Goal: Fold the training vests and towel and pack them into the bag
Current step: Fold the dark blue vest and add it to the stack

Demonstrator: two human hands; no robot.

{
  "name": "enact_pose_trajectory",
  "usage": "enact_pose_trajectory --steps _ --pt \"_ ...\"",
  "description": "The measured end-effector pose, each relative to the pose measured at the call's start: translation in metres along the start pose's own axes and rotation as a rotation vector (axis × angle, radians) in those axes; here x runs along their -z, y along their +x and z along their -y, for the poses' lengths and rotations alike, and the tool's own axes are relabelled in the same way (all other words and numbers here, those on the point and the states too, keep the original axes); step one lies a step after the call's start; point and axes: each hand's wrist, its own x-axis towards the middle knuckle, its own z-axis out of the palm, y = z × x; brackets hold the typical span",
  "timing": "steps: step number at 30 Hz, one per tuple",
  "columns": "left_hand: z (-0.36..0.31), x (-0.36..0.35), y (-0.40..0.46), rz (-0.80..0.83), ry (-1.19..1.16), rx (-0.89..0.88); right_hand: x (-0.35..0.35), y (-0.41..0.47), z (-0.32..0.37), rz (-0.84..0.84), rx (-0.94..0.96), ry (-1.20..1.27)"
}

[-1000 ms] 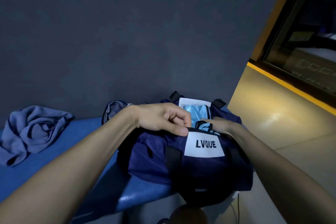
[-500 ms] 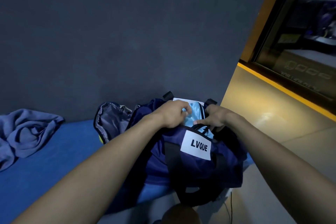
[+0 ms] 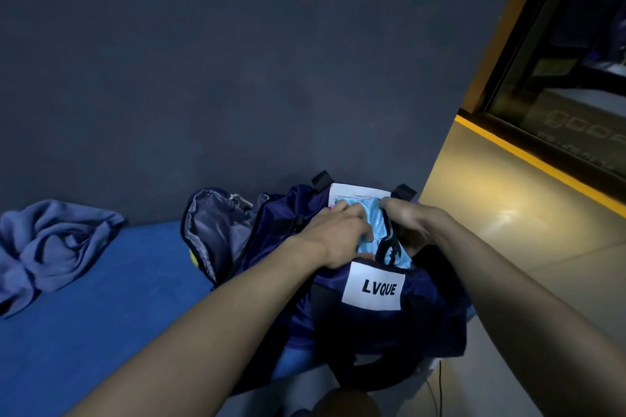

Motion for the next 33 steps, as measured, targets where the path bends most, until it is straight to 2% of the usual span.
enact_pose_trajectory --steps 4,8,11,15,20,24,29,31,33 --pt "0.000 0.004 0.008 0.060 0.017 -0.020 -0.006 0.048 -0.032 -0.034 0.080 0.450" --pt "0.001 0.007 0.010 0.126 -0.024 0.009 -0.024 0.005 -0.021 -0.128 0.237 0.817" --pt "-0.001 0.010 0.011 0.145 -0.030 0.021 -0.017 0.000 -0.008 -0.193 0.319 0.990" --pt "-0.003 0.007 0.020 0.170 -0.015 0.032 -0.002 -0.020 0.019 -0.182 0.420 1.217" --pt "0.005 -0.003 0.025 0.239 -0.138 0.057 0.010 -0.063 0.042 -0.163 0.597 1.301" --pt "0.013 -0.006 0.021 0.224 -0.221 0.036 0.008 -0.076 0.026 -0.252 0.704 1.142" --pt "0.017 -0.007 0.016 0.129 -0.249 0.000 -0.014 -0.070 -0.029 -0.325 1.000 0.383" --pt "0.013 -0.007 0.017 0.067 -0.231 0.011 -0.016 -0.062 -0.043 -0.263 1.013 0.118" --pt "0.010 -0.009 0.016 0.095 -0.210 0.058 -0.013 -0.053 -0.051 -0.227 0.995 -0.147"
